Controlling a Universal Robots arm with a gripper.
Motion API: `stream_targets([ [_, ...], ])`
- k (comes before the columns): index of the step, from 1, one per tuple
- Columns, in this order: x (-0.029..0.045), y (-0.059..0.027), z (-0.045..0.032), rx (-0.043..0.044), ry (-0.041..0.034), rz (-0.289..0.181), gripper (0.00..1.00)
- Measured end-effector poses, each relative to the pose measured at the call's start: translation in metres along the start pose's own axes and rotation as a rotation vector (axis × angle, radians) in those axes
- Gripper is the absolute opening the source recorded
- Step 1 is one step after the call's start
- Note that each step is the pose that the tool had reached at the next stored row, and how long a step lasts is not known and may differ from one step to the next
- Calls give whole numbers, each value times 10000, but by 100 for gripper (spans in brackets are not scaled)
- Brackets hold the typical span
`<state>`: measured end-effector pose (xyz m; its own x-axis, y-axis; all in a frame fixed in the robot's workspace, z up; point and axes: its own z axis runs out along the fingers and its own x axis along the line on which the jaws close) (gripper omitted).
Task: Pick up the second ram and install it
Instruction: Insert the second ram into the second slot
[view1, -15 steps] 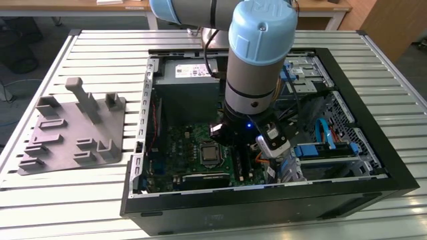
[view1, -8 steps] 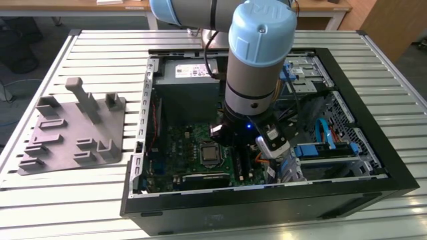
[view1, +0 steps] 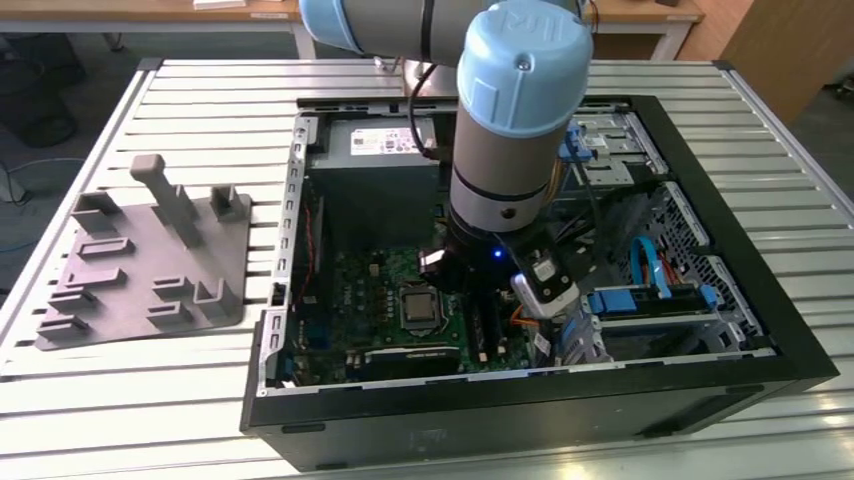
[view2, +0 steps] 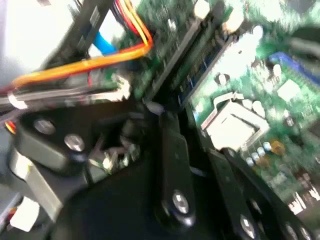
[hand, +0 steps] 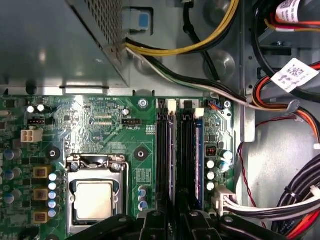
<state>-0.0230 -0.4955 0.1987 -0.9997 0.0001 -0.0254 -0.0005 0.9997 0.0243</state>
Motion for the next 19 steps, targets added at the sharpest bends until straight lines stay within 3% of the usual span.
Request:
stream_targets([
  [3, -1, 1, -45, 1, 0, 0, 22],
  [12, -10, 28, -442, 1, 0, 1, 22],
  [14, -12, 56, -517, 1, -1, 0, 14],
  [17, -16, 74, -651, 0, -2, -1, 10],
  [19, -16, 75, -668, -6, -2, 0, 10],
])
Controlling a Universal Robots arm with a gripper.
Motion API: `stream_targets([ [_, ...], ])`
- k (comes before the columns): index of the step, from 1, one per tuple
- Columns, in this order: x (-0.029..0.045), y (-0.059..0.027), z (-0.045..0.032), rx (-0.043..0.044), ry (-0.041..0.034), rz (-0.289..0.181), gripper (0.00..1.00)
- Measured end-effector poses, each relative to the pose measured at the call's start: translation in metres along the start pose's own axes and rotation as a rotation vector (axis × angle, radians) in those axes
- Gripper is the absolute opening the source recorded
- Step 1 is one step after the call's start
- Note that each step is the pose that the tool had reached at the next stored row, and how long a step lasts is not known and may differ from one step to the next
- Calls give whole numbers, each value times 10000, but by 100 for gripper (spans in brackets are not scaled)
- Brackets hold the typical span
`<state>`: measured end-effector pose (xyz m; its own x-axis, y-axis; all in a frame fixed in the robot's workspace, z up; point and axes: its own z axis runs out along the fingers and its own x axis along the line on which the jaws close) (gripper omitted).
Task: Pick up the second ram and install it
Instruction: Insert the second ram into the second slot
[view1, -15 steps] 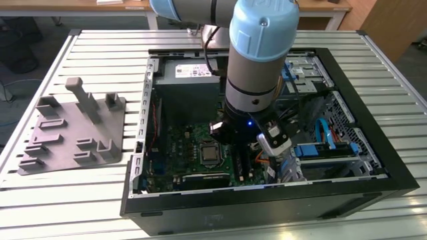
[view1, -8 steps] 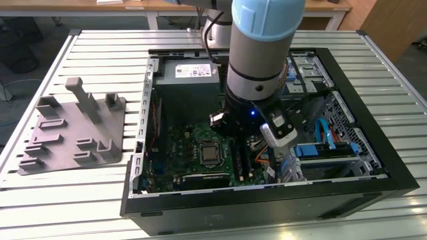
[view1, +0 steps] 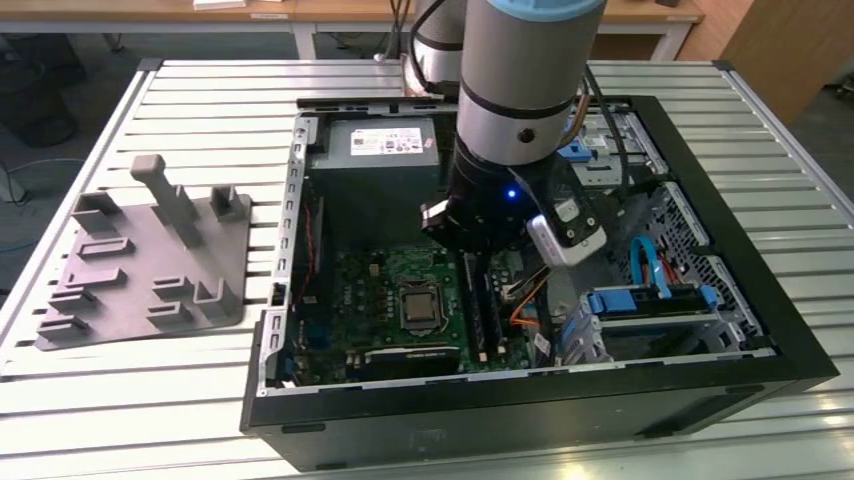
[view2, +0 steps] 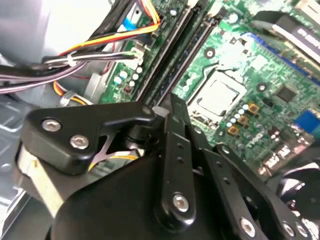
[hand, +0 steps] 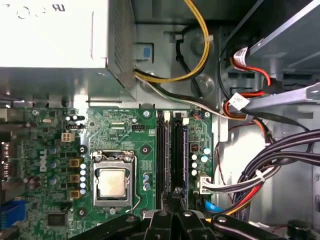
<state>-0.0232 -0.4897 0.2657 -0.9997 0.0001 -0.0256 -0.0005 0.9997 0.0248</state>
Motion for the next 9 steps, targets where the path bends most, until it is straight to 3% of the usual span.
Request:
stream_targets([
  [9, 0, -1, -3, 2, 1, 0, 10],
])
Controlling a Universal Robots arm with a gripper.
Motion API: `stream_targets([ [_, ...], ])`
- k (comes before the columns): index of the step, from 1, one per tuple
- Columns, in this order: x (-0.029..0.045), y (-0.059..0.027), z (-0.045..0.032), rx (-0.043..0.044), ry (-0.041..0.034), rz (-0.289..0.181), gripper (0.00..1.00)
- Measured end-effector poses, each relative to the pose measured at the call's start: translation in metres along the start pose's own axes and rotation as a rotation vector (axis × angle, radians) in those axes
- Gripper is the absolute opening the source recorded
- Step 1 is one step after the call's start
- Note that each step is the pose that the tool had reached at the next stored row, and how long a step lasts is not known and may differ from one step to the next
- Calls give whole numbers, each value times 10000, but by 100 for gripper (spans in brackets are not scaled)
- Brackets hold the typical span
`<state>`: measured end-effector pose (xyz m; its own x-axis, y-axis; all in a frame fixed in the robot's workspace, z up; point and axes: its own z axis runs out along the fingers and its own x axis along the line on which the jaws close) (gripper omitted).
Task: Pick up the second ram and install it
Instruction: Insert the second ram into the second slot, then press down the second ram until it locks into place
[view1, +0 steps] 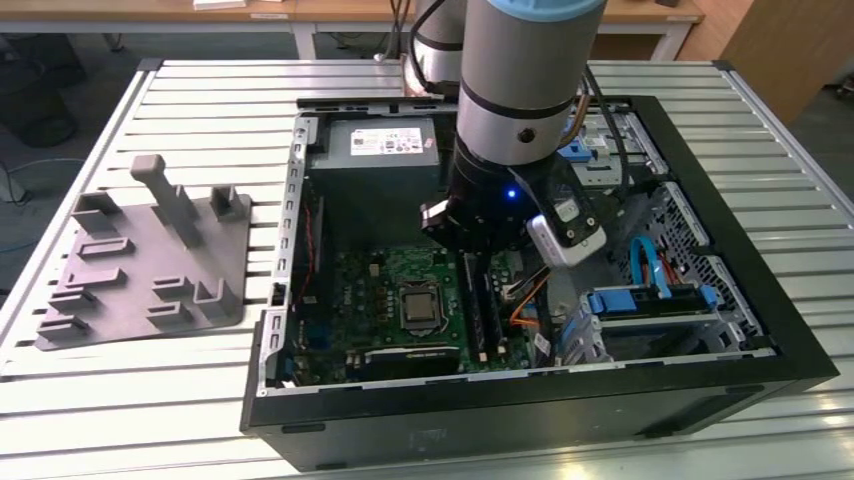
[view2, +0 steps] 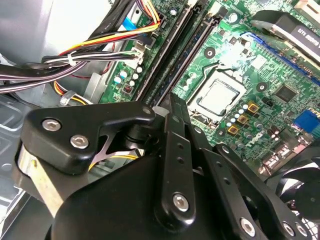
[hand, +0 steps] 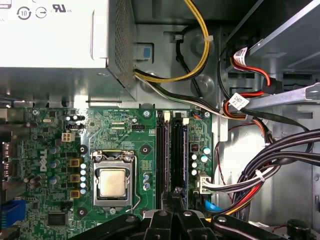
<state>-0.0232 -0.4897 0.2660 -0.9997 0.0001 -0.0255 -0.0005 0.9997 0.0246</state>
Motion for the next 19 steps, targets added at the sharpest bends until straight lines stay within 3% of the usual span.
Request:
stream_targets([
  [7, 0, 0, 0, 2, 1, 0, 10],
  [12, 2, 32, 77, -64, 0, 3, 10],
  [15, 4, 98, 133, -66, 0, 2, 10],
  [19, 5, 268, 210, -67, 0, 2, 10],
])
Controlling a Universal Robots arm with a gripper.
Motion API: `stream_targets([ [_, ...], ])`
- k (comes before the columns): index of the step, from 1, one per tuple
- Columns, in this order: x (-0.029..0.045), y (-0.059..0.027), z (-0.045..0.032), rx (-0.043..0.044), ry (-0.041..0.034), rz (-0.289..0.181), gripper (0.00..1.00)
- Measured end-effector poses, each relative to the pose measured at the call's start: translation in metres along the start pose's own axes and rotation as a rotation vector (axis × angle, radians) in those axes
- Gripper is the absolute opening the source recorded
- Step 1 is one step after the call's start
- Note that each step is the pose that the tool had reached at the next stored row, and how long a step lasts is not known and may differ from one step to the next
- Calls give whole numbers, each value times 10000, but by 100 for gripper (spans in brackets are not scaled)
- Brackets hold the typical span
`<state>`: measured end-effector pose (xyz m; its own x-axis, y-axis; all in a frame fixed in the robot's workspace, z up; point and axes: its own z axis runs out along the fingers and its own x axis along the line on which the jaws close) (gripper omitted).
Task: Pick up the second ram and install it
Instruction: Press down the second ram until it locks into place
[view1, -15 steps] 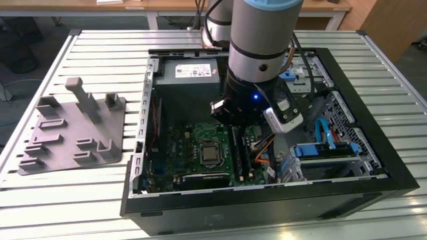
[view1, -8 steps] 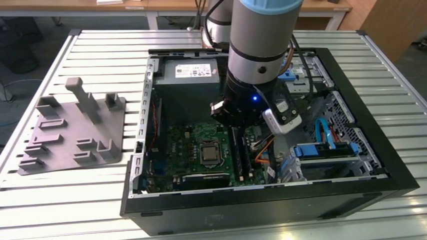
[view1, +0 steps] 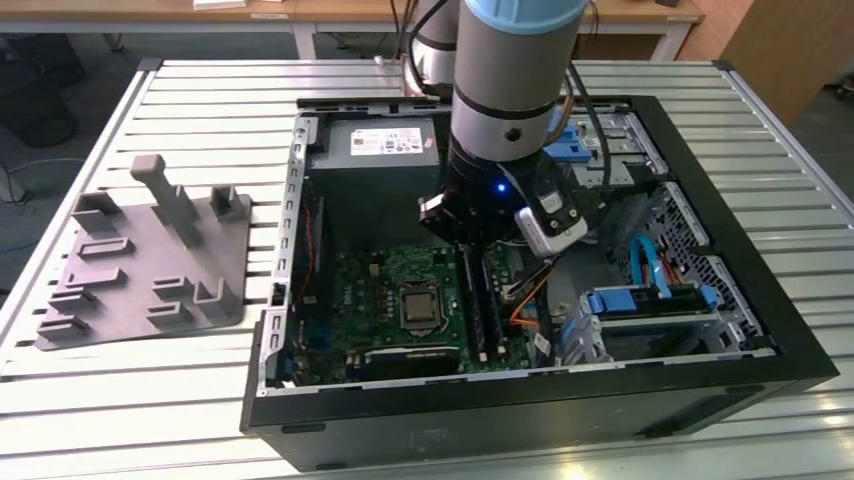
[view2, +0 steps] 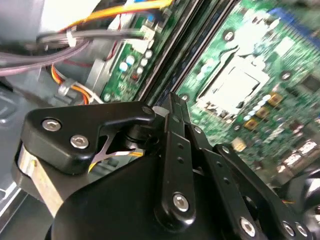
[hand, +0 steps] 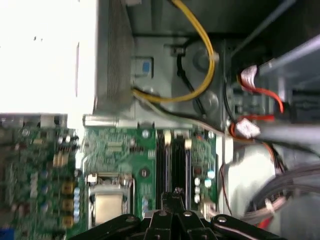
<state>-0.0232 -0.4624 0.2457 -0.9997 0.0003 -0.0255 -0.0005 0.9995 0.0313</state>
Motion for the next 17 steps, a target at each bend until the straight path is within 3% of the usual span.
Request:
stream_targets([
  [5, 3, 154, 97, -1, 0, 0, 10],
  [17, 8, 163, 292, 7, 4, 0, 10],
])
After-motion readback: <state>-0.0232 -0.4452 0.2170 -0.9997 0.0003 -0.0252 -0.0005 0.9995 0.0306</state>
